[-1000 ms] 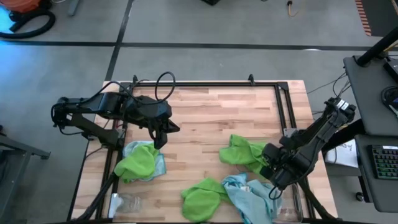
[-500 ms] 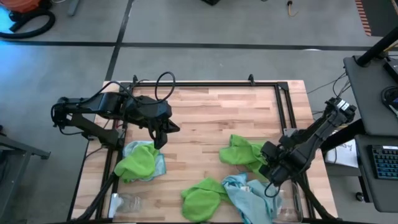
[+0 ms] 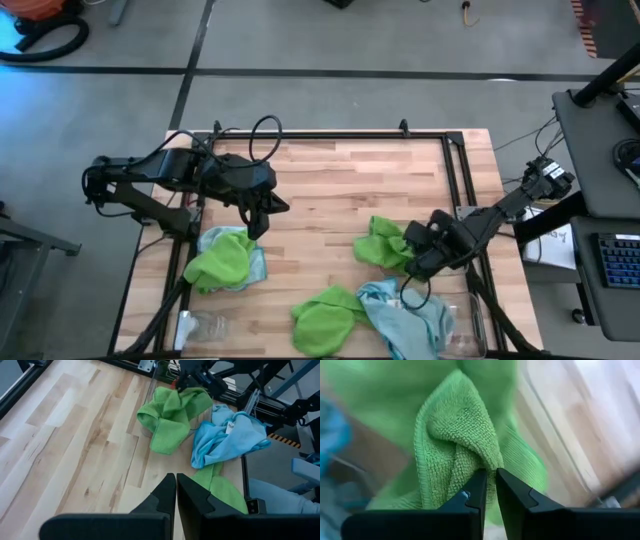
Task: Sort microfiber towel by color & place in baskets
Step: Put the green microfiber cloth into the top transparent bin
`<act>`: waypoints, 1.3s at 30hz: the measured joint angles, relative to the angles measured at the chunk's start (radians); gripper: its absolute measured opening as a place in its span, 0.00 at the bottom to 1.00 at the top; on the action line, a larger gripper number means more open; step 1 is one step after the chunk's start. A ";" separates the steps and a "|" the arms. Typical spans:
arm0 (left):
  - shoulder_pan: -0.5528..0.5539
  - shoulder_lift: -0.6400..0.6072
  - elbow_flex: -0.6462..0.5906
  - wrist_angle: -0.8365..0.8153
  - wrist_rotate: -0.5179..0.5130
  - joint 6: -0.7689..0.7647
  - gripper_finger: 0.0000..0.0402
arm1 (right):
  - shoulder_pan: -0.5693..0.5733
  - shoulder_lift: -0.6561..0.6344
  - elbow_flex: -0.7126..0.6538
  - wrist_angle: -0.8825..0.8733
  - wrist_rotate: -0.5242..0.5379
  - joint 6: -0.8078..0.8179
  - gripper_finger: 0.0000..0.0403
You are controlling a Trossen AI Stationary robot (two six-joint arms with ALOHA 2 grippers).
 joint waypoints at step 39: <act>0.000 0.000 0.000 -0.014 0.000 -0.003 0.00 | -0.098 0.442 0.395 -0.179 0.085 -0.573 0.12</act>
